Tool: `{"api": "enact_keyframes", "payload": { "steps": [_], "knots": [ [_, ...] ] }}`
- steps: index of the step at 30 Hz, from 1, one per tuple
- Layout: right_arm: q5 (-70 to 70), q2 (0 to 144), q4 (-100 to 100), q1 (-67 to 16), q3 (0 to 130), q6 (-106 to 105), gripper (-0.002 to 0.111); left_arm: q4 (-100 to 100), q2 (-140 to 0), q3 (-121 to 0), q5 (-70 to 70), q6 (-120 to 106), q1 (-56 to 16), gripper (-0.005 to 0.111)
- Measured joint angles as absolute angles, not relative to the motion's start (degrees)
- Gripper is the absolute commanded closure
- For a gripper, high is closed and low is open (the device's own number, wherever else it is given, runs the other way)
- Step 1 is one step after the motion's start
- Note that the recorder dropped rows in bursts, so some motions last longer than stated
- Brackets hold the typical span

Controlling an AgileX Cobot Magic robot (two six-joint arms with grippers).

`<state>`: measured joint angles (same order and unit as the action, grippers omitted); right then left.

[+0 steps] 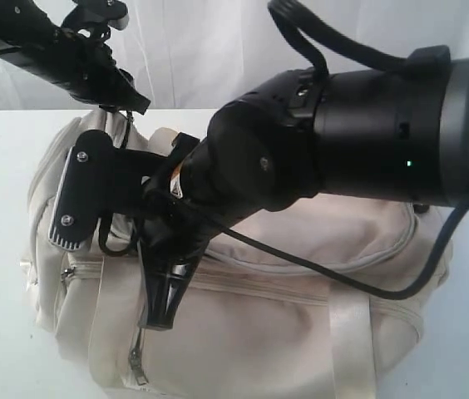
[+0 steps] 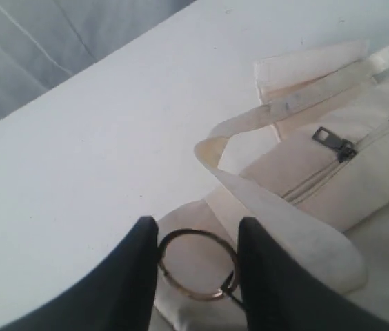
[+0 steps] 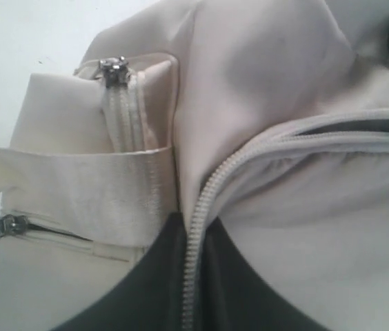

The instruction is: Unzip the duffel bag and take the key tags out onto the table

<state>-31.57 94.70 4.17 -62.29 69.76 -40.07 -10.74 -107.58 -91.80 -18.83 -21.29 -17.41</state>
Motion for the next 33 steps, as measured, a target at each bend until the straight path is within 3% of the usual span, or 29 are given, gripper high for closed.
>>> {"api": "enact_keyframes", "payload": {
  "steps": [3, 8, 11, 18, 22, 25, 28, 31, 33],
  "knots": [
    [-31.3, 94.84, 3.92, -62.06, 70.0, -40.07, 0.108, -11.09, -108.76, -92.59, -19.35, -19.75, -16.77, 0.086],
    [-32.17, 94.84, 4.37, -61.98, 70.0, -40.07, 0.108, -10.81, -108.99, -93.0, -19.01, -19.4, -16.42, 0.029],
    [-33.5, 94.84, 5.23, -62.24, 70.0, -39.89, 0.108, -9.92, -108.06, -93.23, -18.04, -19.4, -15.58, 0.019],
    [-33.79, 94.84, 5.61, -62.24, 70.0, -37.68, 0.108, -9.51, -99.53, -93.27, -23.25, -19.4, -15.24, 0.026],
    [-33.88, 94.84, 5.61, -62.24, 70.0, -37.54, 0.106, -9.51, -93.13, -93.47, -35.13, -18.94, -15.24, 0.046],
    [-34.14, 94.6, 5.61, -62.24, 70.23, -37.54, 0.092, -9.51, -89.15, -93.59, -46.6, -18.14, -15.24, 0.073],
    [-35.0, 93.33, 5.61, -62.24, 70.9, -37.39, 0.071, -9.51, -86.01, -92.36, -54.48, -18.05, -15.24, 0.107],
    [-35.9, 90.94, 5.61, -62.24, 71.24, -37.27, 0.051, -9.62, -82.12, -87.87, -56.12, -18.05, -15.24, 0.107],
    [-37.0, 88.8, 5.47, -62.24, 71.24, -37.16, 0.045, -9.91, -79.19, -84.3, -56.25, -18.05, -15.24, 0.107]
  ]
}}
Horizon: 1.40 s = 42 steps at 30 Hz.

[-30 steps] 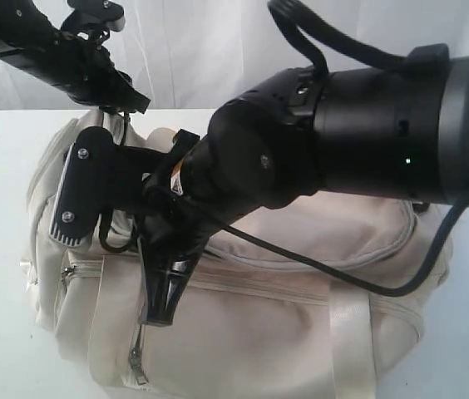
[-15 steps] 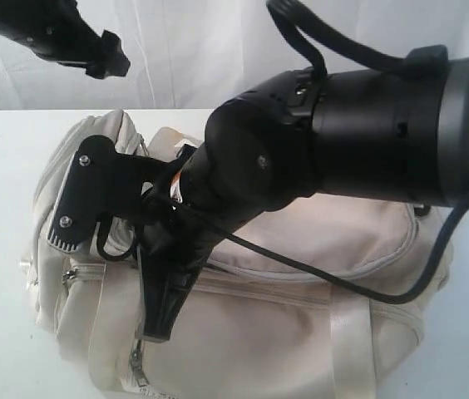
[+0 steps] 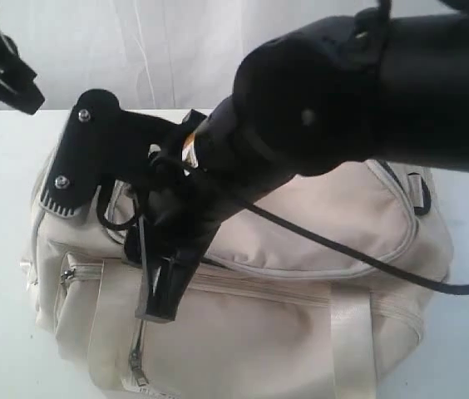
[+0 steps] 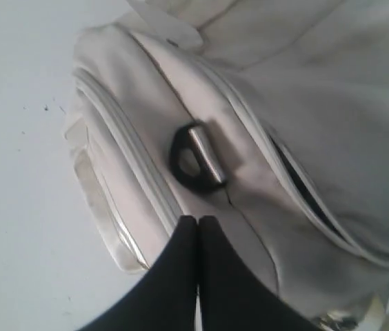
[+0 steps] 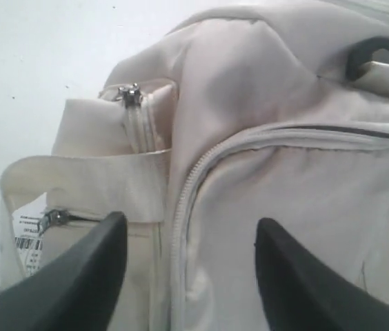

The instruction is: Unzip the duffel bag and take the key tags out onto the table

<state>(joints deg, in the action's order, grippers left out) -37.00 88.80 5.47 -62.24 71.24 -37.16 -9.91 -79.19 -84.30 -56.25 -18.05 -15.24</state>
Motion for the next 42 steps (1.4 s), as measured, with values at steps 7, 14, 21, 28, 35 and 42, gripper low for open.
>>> {"api": "enact_keyframes", "payload": {
  "steps": [7, 14, 21, 28, 35, 42],
  "knots": [
    [-46.29, 81.52, 1.12, -62.24, 71.36, -34.27, 0.045, -12.55, -67.25, -67.91, -53.31, -18.05, -15.24, 0.107],
    [-56.97, 79.78, -1.7, -62.24, 70.33, -33.31, 0.051, -16.05, -60.31, -55.26, -48.5, -18.96, -15.24, 0.107],
    [-51.63, 81.69, -8.29, -62.24, 67.17, -32.95, 0.053, -18.16, -57.48, -54.3, -48.37, -19.09, -15.24, 0.107],
    [-46.83, 86.41, -10.54, -62.24, 66.68, -32.21, 0.058, -18.58, -56.5, -54.21, -48.49, -19.09, -15.24, 0.107],
    [-45.11, 87.63, -16.07, -62.24, 66.68, -26.31, 0.067, -18.99, -56.39, -54.21, -48.57, -19.09, -15.24, 0.107],
    [-44.88, 87.63, -17.23, -62.24, 66.68, -25.6, 0.067, -19.32, -56.39, -54.21, -48.57, -19.09, -15.24, 0.107]
  ]
}}
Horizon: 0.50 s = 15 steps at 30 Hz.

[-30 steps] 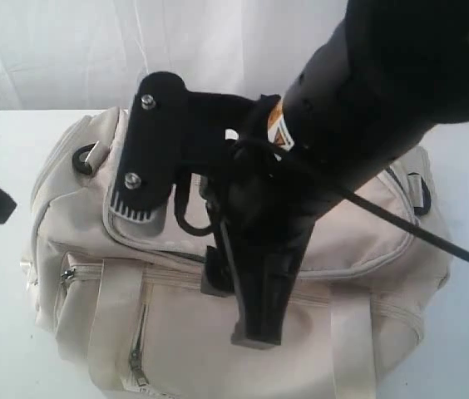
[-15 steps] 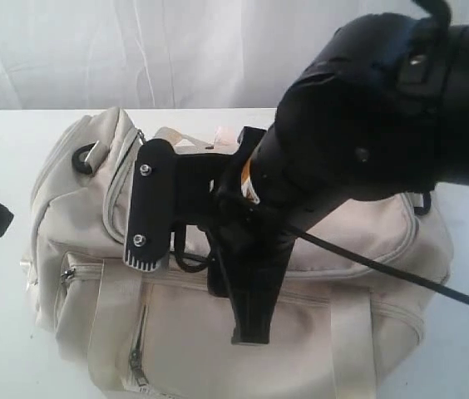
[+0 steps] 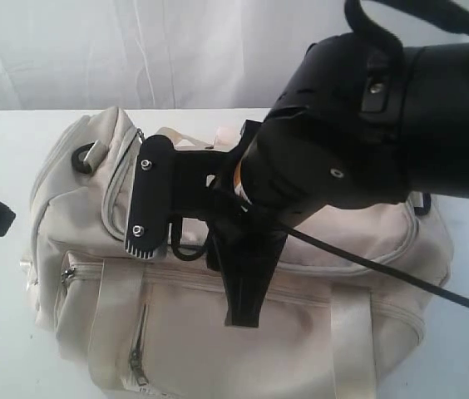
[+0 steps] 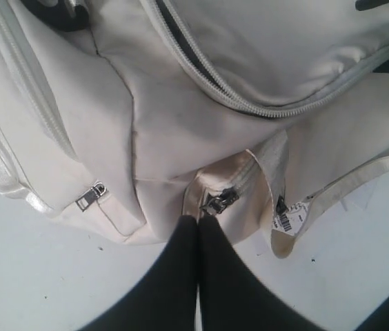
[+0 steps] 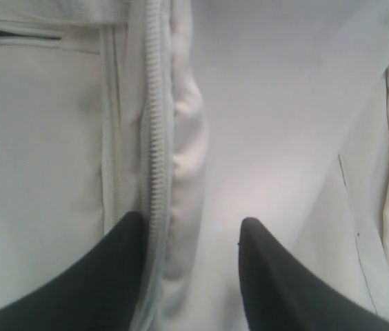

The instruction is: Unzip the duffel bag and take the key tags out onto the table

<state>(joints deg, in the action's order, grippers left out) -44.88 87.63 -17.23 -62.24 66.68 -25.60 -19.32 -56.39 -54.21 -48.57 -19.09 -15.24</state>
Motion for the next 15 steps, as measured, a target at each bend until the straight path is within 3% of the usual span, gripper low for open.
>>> {"api": "enact_keyframes", "payload": {
  "steps": [15],
  "knots": [
    [-46.08, 85.44, -18.38, -62.24, 66.68, -23.03, 0.067, -19.61, -56.39, -54.21, -48.57, -19.09, -15.24, 0.107]
  ]
}}
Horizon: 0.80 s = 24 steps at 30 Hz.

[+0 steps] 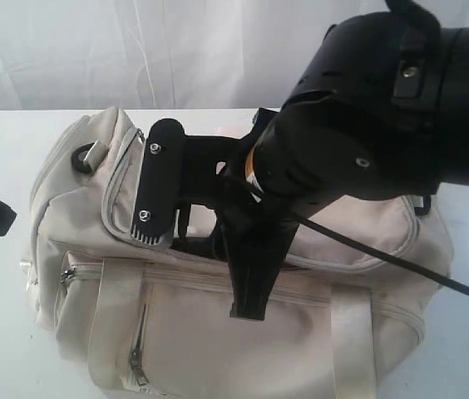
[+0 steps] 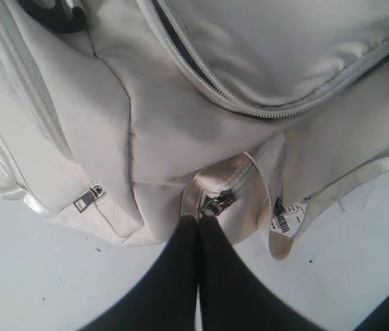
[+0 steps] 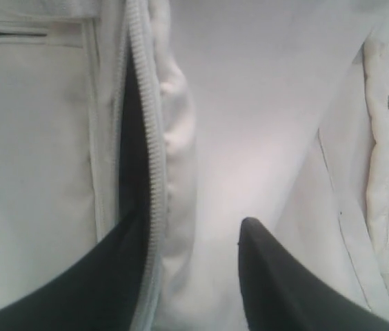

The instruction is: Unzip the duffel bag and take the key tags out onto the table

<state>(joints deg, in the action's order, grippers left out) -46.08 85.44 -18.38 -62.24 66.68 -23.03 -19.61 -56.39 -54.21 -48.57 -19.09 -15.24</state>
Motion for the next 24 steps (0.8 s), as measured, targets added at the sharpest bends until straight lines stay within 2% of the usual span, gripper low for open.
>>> {"api": "enact_keyframes", "payload": {
  "steps": [5, 7, 10, 12, 19, 24],
  "knots": [
    [-46.08, 85.32, -18.62, -62.24, 66.68, -22.36, 0.067, -19.61, -56.39, -54.21, -48.57, -19.3, -15.24, 0.107],
    [-45.79, 85.32, -18.62, -62.24, 66.4, -22.23, 0.071, -19.61, -56.39, -54.21, -48.57, -19.3, -15.24, 0.107],
    [-45.58, 85.32, -18.75, -62.24, 65.93, -22.11, 0.089, -19.61, -56.39, -54.21, -48.57, -19.3, -15.24, 0.107],
    [-45.52, 85.32, -19.56, -62.24, 65.79, -22.11, 0.108, -19.61, -56.39, -54.21, -48.57, -19.3, -15.24, 0.107],
    [-43.17, 85.32, -27.24, -62.24, 65.59, -14.86, 0.108, -19.76, -56.39, -54.21, -48.18, -19.3, -15.24, 0.107],
    [-38.01, 86.58, -35.59, -59.31, 65.84, -9.98, 0.108, -21.18, -56.39, -54.21, -47.68, -19.44, -15.24, 0.107]
  ]
}}
